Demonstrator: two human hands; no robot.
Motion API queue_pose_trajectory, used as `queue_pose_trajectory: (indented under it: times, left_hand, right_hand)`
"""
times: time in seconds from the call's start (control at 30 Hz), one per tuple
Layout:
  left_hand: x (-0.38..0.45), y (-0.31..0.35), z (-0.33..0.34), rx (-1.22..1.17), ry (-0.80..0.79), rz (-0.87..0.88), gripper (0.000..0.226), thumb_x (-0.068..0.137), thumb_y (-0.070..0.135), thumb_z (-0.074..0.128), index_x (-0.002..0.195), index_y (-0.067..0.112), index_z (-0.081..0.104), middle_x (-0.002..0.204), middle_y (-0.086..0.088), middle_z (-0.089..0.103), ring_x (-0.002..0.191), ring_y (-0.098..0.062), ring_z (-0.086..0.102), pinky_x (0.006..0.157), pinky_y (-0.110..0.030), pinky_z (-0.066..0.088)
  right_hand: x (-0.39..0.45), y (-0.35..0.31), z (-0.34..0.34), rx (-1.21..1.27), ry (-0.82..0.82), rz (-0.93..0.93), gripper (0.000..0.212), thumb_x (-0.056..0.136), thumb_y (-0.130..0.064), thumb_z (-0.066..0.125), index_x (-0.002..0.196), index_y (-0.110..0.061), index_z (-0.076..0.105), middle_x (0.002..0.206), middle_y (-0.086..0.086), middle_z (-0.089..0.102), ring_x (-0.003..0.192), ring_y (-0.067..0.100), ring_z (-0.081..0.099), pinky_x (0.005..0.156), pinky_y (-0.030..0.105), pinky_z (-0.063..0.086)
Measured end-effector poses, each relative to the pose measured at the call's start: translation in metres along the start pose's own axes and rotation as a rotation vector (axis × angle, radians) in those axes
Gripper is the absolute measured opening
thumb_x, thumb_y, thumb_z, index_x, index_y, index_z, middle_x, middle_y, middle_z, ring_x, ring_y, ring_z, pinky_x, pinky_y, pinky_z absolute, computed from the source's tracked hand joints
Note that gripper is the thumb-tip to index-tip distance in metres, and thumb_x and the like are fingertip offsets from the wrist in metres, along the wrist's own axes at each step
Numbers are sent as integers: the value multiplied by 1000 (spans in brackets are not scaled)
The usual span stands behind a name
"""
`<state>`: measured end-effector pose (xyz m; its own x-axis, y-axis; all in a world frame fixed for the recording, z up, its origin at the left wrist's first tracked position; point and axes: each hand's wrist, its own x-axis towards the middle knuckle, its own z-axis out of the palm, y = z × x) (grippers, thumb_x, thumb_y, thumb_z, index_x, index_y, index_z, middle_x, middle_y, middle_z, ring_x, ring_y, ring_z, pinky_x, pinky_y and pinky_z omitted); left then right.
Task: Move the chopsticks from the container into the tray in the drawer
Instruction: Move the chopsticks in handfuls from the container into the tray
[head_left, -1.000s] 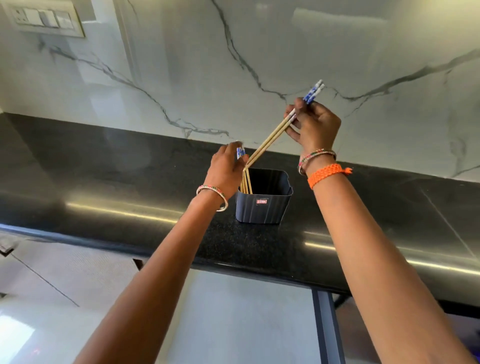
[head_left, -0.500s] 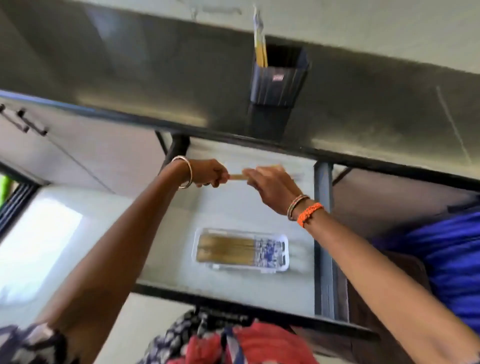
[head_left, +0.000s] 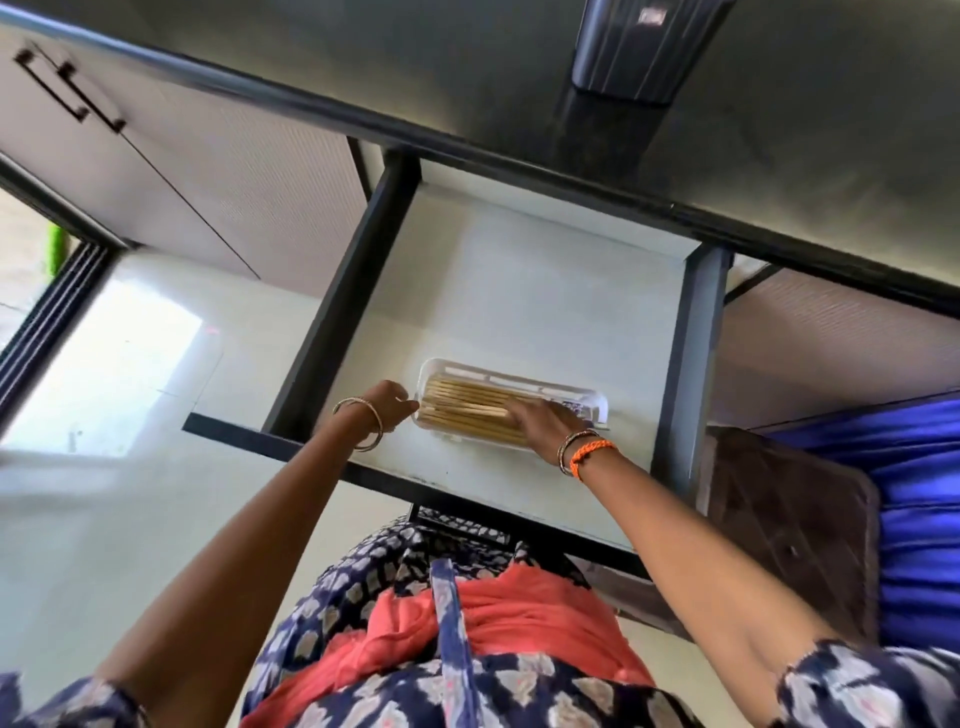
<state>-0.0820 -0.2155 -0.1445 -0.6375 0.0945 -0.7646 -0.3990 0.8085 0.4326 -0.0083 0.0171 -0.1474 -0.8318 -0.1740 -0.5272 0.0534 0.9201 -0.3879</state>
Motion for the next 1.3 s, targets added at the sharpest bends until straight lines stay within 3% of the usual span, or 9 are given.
queue_pose_trajectory:
  times: [0.13,0.23,0.33,0.43,0.57,0.73,0.93,1.07,1.3]
  left_hand:
    - [8,-10,8,-109,17,20,21,89,11,51,70,8,60,66,-9,53,49,-13,49,50,-19,47]
    - [12,-14,15,-189,24,9,35,91,9,50,56,14,54,56,-6,51,45,-14,50,53,-21,47]
    - [16,-17,19,-254,42,2,37,90,6,49,55,14,54,56,-6,51,50,-18,48,59,-25,47]
    - [17,-17,20,-251,43,3,36,90,8,49,55,14,55,56,-6,53,50,-17,50,60,-25,49]
    - [20,-16,20,-251,25,-1,31,91,12,50,61,13,58,58,-5,56,53,-15,55,64,-25,52]
    - [23,-17,19,-274,8,-13,18,91,11,51,77,9,62,62,-7,59,57,-16,58,73,-32,55]
    - [24,-16,18,-296,-4,-30,12,90,11,53,86,7,63,66,-7,61,61,-15,60,78,-36,56]
    - [21,-15,18,-276,-2,-25,17,90,11,52,94,0,64,67,-9,61,60,-15,60,72,-31,55]
    - [21,-12,15,-198,-12,-20,18,89,6,52,98,-3,65,65,-7,61,58,-14,59,61,-22,55]
  right_hand:
    - [13,4,10,-101,16,-52,34,93,-36,28,94,-24,59,123,-1,65,95,27,62,69,27,35]
    - [21,-1,13,-30,31,-24,51,94,-44,21,109,-21,64,124,-3,64,87,22,59,64,24,40]
    - [24,-11,10,67,-89,-42,37,99,-22,29,129,-7,45,136,18,50,117,33,52,92,35,44]
    - [23,-11,5,-21,-55,1,22,94,-13,33,113,-15,44,110,14,63,91,32,62,73,35,49]
    - [22,-10,4,-233,-31,-125,37,86,5,44,119,-10,37,93,14,58,71,29,58,56,33,41]
    - [22,-11,5,-315,27,-166,29,87,3,48,113,-8,42,93,15,59,67,29,54,55,31,36]
    - [20,-10,3,-328,56,-184,29,88,4,47,115,-6,46,102,15,61,82,31,63,62,33,46]
    - [16,-8,-2,-308,68,-186,32,87,7,48,116,-6,49,101,15,61,83,33,63,69,39,54]
    - [11,-5,2,-284,81,-228,36,82,17,47,107,-6,56,77,8,51,64,22,48,57,29,43]
